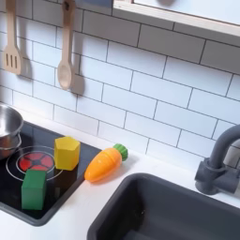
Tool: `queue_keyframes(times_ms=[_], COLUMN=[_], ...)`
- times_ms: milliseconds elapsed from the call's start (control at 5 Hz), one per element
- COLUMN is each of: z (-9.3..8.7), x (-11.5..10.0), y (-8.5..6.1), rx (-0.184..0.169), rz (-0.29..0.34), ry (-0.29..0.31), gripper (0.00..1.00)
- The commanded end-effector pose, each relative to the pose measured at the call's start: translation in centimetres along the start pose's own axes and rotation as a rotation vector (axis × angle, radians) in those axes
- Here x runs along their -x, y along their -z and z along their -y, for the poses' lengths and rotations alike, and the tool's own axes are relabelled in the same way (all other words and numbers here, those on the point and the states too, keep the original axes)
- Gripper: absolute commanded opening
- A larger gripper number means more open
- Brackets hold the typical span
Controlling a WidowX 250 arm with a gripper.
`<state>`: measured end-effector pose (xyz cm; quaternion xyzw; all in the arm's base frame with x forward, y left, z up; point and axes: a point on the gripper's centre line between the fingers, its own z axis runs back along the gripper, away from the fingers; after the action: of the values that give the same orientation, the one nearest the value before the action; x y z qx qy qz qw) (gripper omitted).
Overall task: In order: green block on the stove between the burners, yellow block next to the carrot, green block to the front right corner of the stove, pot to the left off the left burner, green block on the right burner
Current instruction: 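Slide the pot to the left off the left burner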
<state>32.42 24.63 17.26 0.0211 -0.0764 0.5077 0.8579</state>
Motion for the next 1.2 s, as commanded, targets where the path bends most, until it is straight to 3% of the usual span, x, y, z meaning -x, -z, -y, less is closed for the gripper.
queue_keyframes(times_ms=[0,1000], z=[-1.0,-2.3], x=[-0.6,-1.9], y=[0.5,1.0], rx=[-0.01,-0.021], rz=[-0.007,-0.007], ry=[-0.016,-0.035], gripper=[0.0,0.0])
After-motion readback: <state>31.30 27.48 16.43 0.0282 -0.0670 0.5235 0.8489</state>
